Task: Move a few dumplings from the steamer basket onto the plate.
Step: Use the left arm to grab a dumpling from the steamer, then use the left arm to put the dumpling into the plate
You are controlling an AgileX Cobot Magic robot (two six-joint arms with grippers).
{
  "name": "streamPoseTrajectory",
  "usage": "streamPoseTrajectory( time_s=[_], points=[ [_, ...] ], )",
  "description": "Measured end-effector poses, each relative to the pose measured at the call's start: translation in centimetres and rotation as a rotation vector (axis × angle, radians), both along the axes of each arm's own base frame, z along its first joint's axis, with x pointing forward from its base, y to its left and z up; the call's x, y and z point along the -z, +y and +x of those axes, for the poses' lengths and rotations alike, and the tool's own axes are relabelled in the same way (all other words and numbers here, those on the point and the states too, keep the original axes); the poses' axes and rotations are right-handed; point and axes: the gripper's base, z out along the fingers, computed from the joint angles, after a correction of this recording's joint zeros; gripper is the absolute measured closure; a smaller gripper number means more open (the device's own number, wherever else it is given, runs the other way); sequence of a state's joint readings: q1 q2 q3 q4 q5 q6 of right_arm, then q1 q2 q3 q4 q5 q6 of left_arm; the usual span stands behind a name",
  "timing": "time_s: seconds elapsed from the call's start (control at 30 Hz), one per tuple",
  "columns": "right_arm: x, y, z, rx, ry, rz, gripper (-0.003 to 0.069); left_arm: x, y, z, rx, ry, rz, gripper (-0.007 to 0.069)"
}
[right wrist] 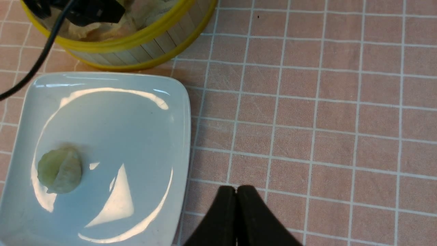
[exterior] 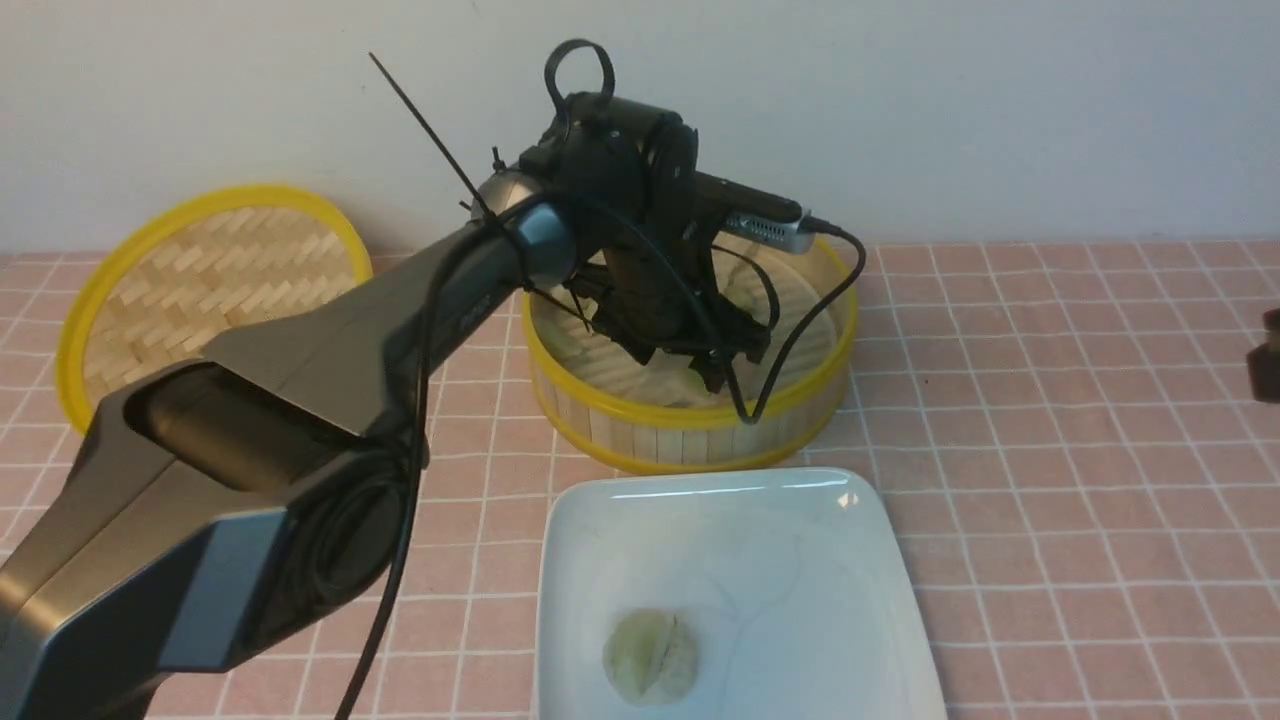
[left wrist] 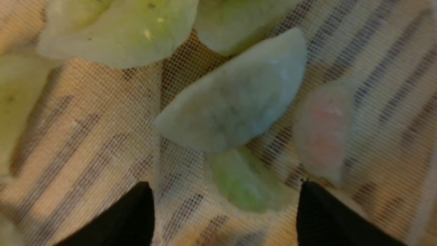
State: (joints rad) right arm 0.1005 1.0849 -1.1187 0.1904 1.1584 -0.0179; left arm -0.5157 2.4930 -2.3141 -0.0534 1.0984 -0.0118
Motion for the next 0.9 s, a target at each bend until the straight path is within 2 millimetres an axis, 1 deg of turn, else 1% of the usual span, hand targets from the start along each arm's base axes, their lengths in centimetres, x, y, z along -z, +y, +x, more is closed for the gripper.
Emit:
streamPoseTrajectory(
  time_s=[0.03,0.1,0.17,0.2,0.23,0.33,0.43,0.53,0.57,0.6,0.67,0.73,0.77,0.83,0.9],
  points=[
    [0.0,0.0,0.0,-0.002,0.0,-0.001,0.0668,0.4,0.0,0.1,-0.001,0.001,0.0,0.0128],
    [0.0,0.0,0.0,-0.003,-0.001,-0.002,0.0668,0.6,-0.1,0.2,-0.004,0.0,-0.002,0.0167],
    [0.0,0.0,0.0,-0.003,-0.001,-0.002,0.0668,0.7,-0.1,0.2,-0.005,0.005,-0.005,0.0237],
    [0.0,0.0,0.0,-0.003,-0.001,-0.002,0.0668,0.6,-0.2,0.1,-0.006,0.01,-0.01,0.0308],
    [0.0,0.0,0.0,-0.004,-0.001,-0.003,0.0668,0.5,-0.2,0.1,-0.004,0.012,-0.011,0.0337],
    [0.0,0.0,0.0,-0.004,-0.001,-0.003,0.0668,0.0,0.0,-0.2,0.001,0.036,0.025,0.034],
    [0.0,0.0,0.0,-0.004,-0.001,-0.003,0.0668,-1.7,0.4,-0.4,0.004,0.029,0.053,0.034],
    [0.0,0.0,0.0,-0.004,-0.001,-0.003,0.0668,-5.7,0.6,-0.6,0.002,-0.05,0.018,0.034],
    [0.0,0.0,0.0,-0.004,-0.001,-0.003,0.0668,-6.3,0.7,-0.7,0.002,-0.062,0.012,0.034],
    [0.0,0.0,0.0,-0.004,-0.001,-0.003,0.0668,-8.5,0.9,-1.1,0.002,-0.1,-0.011,0.034],
    [0.0,0.0,0.0,-0.005,-0.001,-0.003,0.0668,-11.7,1.3,-2.4,0.019,-0.127,-0.058,0.034],
    [0.0,0.0,0.0,-0.007,-0.002,-0.005,0.0668,-13.4,1.8,-3.8,0.032,-0.117,-0.085,0.034],
    [0.0,0.0,0.0,-0.008,-0.002,-0.006,0.0668,-14.1,2.2,-4.9,0.038,-0.097,-0.096,0.034],
    [0.0,0.0,0.0,-0.011,-0.002,-0.008,0.0668,-14.3,2.8,-7.2,0.053,-0.037,-0.09,0.034],
    [0.0,0.0,0.0,-0.011,-0.002,-0.008,0.0668,-13.3,3.2,-9.2,0.065,0.035,-0.065,0.034]
  ],
)
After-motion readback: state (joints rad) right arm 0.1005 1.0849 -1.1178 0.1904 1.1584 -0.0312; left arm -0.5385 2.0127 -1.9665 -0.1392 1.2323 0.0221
